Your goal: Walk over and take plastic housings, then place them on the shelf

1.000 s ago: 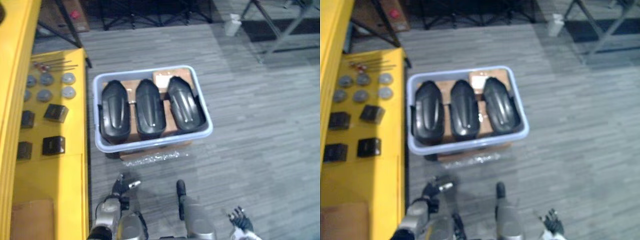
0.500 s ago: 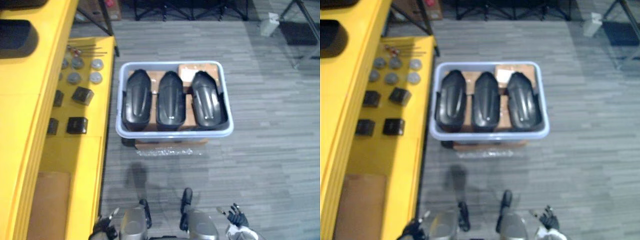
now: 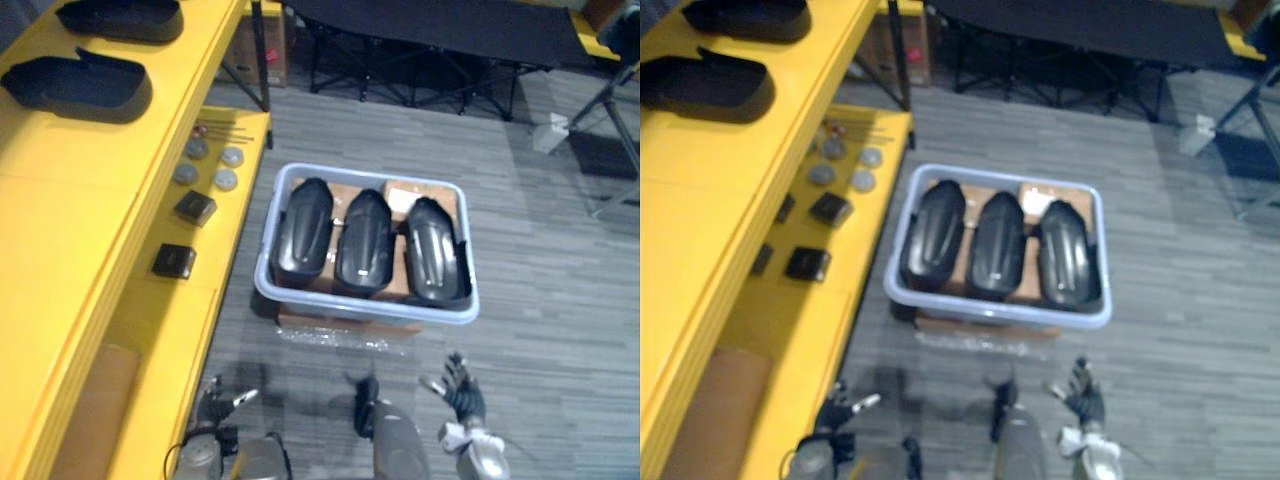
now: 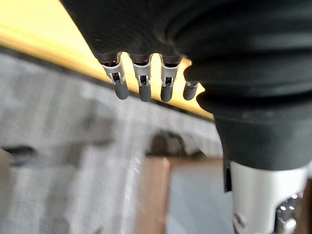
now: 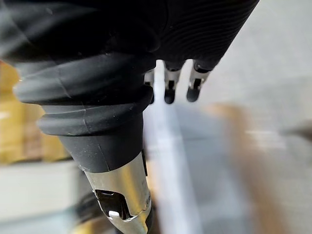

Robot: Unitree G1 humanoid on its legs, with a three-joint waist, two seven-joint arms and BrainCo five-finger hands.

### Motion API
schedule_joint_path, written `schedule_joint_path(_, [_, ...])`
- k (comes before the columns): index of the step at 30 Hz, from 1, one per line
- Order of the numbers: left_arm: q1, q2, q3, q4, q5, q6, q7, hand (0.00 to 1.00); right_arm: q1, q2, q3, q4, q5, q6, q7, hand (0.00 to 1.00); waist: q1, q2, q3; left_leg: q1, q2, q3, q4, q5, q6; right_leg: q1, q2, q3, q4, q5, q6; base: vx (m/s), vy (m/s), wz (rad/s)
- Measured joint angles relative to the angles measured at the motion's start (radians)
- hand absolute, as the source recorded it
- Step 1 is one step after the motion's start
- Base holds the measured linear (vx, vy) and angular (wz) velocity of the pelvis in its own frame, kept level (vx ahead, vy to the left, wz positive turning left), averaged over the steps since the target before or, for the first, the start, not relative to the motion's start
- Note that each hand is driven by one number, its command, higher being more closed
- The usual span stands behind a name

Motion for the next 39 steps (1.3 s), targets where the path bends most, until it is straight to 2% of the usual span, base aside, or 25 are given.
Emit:
schedule_joint_path(1, [-0.001,-0.008,-0.011,0.0,-0.005,0.001,-0.001,0.0,0.002,-0.009,0.0,-0.048,0.0,-0.005,0.014,0.0,-0.004,0.018,-0.006,-0.004,0.022,-0.007,-0.001,0.005,-0.009,0.002,0.016,0.01,-0.001,0.007,0.0,0.29,-0.168,0.54])
schedule_joint_path(2, [-0.002,-0.025,-0.022,-0.011,-0.005,0.003,-0.001,0.0,0.012,-0.026,0.001,-0.181,0.0,-0.019,0.055,0.0,-0.023,0.04,-0.022,-0.004,0.04,-0.032,-0.018,0.011,-0.02,0.026,0.036,0.004,-0.026,-0.011,-0.008,0.26,-0.088,0.49])
schedule_joint_path(3, [-0.007,-0.03,-0.023,-0.018,-0.009,0.011,0.0,0.0,-0.005,-0.05,0.001,-0.269,0.01,-0.023,0.114,0.0,-0.019,0.043,-0.023,-0.001,0.05,-0.05,-0.03,0.021,-0.035,0.042,0.045,-0.013,-0.047,-0.023,-0.018,0.25,-0.101,0.5])
schedule_joint_path(6, [-0.005,-0.029,-0.024,-0.012,-0.047,0.014,0.0,0.0,-0.044,-0.131,-0.015,-0.43,0.089,-0.019,0.204,0.0,-0.017,0.044,-0.023,0.01,0.058,-0.079,-0.039,0.053,-0.053,0.1,0.05,-0.055,-0.088,-0.026,-0.022,0.11,-0.098,0.4])
schedule_joint_path(8, [0.011,-0.024,-0.023,0.005,-0.043,0.01,0.0,0.0,-0.099,-0.207,-0.056,-0.54,0.154,0.002,0.217,0.0,-0.001,0.041,-0.026,0.015,0.054,-0.081,-0.033,0.078,-0.051,0.139,0.048,-0.08,-0.106,-0.028,-0.023,0.02,-0.059,0.51])
schedule_joint_path(9, [0.028,-0.021,-0.021,0.006,-0.032,0.009,-0.005,0.0,-0.152,-0.246,-0.078,-0.587,0.193,0.028,0.198,0.0,0.006,0.041,-0.028,0.012,0.054,-0.081,-0.033,0.08,-0.049,0.142,0.048,-0.08,-0.114,-0.028,-0.023,-0.01,-0.038,0.26])
schedule_joint_path(12, [0.057,-0.011,-0.019,0.035,0.002,0.009,-0.011,0.0,-0.271,-0.286,-0.092,-0.605,0.224,0.08,0.119,0.0,0.01,0.042,-0.029,0.008,0.052,-0.079,-0.037,0.08,-0.049,0.144,0.049,-0.078,-0.135,-0.026,-0.022,-0.03,0.001,0.07])
schedule_joint_path(14, [0.074,-0.01,-0.014,0.054,0.006,0.01,-0.019,0.0,-0.298,-0.286,-0.108,-0.602,0.212,0.157,-0.002,0.0,0.011,0.051,-0.036,0.011,0.051,-0.074,-0.044,0.08,-0.049,0.144,0.049,-0.077,-0.139,-0.019,-0.022,-0.05,0.022,0.03])
schedule_joint_path(15, [0.076,-0.008,-0.014,0.055,0.007,0.01,-0.02,0.0,-0.299,-0.286,-0.117,-0.599,0.198,0.18,-0.032,0.0,0.011,0.054,-0.039,0.013,0.051,-0.073,-0.049,0.079,-0.049,0.144,0.049,-0.076,-0.143,-0.016,-0.022,-0.06,0.036,-0.05])
schedule_joint_path(16, [0.075,-0.006,-0.013,0.055,0.008,0.009,-0.026,0.0,-0.288,-0.287,-0.139,-0.589,0.16,0.227,-0.096,0.0,0.009,0.059,-0.042,0.013,0.048,-0.067,-0.063,0.079,-0.05,0.144,0.049,-0.072,-0.154,-0.005,-0.02,-0.07,0.043,-0.13])
schedule_joint_path(17, [0.073,-0.003,-0.014,0.054,0.007,0.009,-0.029,0.0,-0.273,-0.287,-0.162,-0.561,0.122,0.253,-0.15,0.0,0.006,0.062,-0.044,0.017,0.045,-0.055,-0.078,0.079,-0.05,0.144,0.049,-0.064,-0.172,0.012,-0.02,-0.08,0.047,-0.17])
schedule_joint_path(20, [0.073,0.003,-0.012,0.054,0.006,0.0,-0.039,0.0,-0.233,-0.287,-0.223,-0.48,0.103,0.267,-0.222,0.0,0.002,0.062,-0.044,0.02,0.031,-0.031,-0.093,0.073,-0.045,0.144,0.048,-0.036,-0.222,0.05,-0.017,-0.09,0.046,-0.27])
schedule_joint_path(22, [0.074,0.006,-0.01,0.055,0.002,-0.001,-0.039,0.0,-0.213,-0.286,-0.252,-0.466,0.104,0.267,-0.235,0.0,-0.001,0.062,-0.045,0.012,0.029,-0.019,-0.084,0.059,-0.041,0.142,0.049,-0.023,-0.243,0.062,-0.017,-0.1,0.04,-0.22])
schedule_joint_path(24, [0.076,0.007,-0.002,0.062,0.002,-0.012,-0.046,0.0,-0.183,-0.286,-0.275,-0.466,0.103,0.265,-0.236,0.0,-0.016,0.059,-0.049,0.006,0.026,-0.017,-0.072,0.049,-0.038,0.143,0.048,-0.014,-0.259,0.072,-0.01,-0.1,0.034,-0.15])
schedule_joint_path(28, [0.072,0.011,0.003,0.06,0.094,-0.069,-0.082,0.0,-0.086,-0.281,-0.287,-0.448,0.094,0.266,-0.253,0.0,-0.047,0.051,-0.059,0.0,0.028,-0.008,-0.052,0.034,-0.034,0.123,0.05,0.004,-0.235,0.064,-0.007,-0.02,0.017,-0.11])
schedule_joint_path(31, [0.054,0.013,-0.002,0.047,0.146,-0.071,-0.111,0.0,-0.025,-0.221,-0.333,-0.439,0.104,0.265,-0.245,0.0,-0.056,0.049,-0.054,-0.041,0.054,0.047,0.07,-0.027,-0.033,0.048,0.068,0.073,-0.139,0.067,-0.006,-0.04,0.081,-0.6])
schedule_joint_path(32, [0.055,0.018,-0.002,0.024,0.146,-0.062,-0.114,0.0,0.024,-0.178,-0.355,-0.446,0.103,0.262,-0.223,0.0,-0.069,0.039,-0.05,-0.042,0.061,0.067,0.117,-0.062,-0.022,0.049,0.069,0.094,-0.127,0.068,-0.006,-0.08,0.128,-0.72])
schedule_joint_path(33, [0.051,0.033,0.0,-0.016,0.15,-0.043,-0.112,0.0,0.081,-0.137,-0.368,-0.469,0.103,0.253,-0.187,0.0,-0.092,0.006,-0.034,-0.04,0.038,0.073,0.145,-0.084,0.015,0.046,0.06,0.122,-0.117,0.086,0.0,-0.16,0.178,-0.74])
schedule_joint_path(34, [0.052,0.048,0.002,-0.036,0.15,-0.031,-0.108,0.0,0.102,-0.12,-0.365,-0.476,0.103,0.246,-0.163,0.0,-0.099,-0.012,-0.037,-0.042,0.013,0.077,0.136,-0.081,0.036,0.033,0.056,0.142,-0.133,0.126,0.01,-0.23,0.14,-1.08])
schedule_joint_path(35, [0.049,0.07,0.036,-0.043,0.137,-0.012,-0.093,0.0,0.105,-0.093,-0.36,-0.475,0.102,0.231,-0.118,0.0,-0.097,-0.017,-0.045,-0.045,0.03,0.147,0.106,-0.063,0.055,0.018,0.069,0.141,-0.191,0.218,0.017,-0.3,0.168,-1.26])
schedule_joint_path(36, [0.034,0.072,0.072,-0.027,0.117,0.007,-0.078,0.0,0.112,-0.083,-0.359,-0.471,0.103,0.225,-0.099,0.0,-0.104,-0.011,-0.041,-0.062,0.046,0.178,0.101,-0.046,0.052,-0.039,0.074,0.085,-0.007,0.08,-0.062,-0.24,0.115,-1.24])
schedule_joint_path(37, [0.02,0.087,0.085,-0.014,0.111,0.017,-0.066,0.0,0.12,-0.08,-0.361,-0.458,0.103,0.206,-0.095,0.0,-0.104,-0.011,-0.042,-0.08,0.058,0.197,0.095,-0.031,0.061,-0.073,0.071,0.04,0.182,-0.05,-0.083,-0.18,0.144,-0.84])
schedule_joint_path(38, [0.012,0.109,0.096,0.001,0.112,0.025,-0.056,0.0,0.113,-0.079,-0.352,-0.433,0.102,0.178,-0.096,0.0,-0.099,-0.014,-0.042,-0.107,0.07,0.211,0.097,-0.016,0.072,-0.065,0.061,0.003,0.329,-0.151,-0.072,-0.12,0.098,-0.56])
schedule_joint_path(39, [0.012,0.119,0.096,0.005,0.112,0.033,-0.052,0.0,0.107,-0.079,-0.341,-0.427,0.102,0.169,-0.097,0.0,-0.093,-0.02,-0.047,-0.119,0.074,0.221,0.1,-0.009,0.079,-0.053,0.057,0.001,0.366,-0.186,-0.063,-0.12,0.088,-0.57])
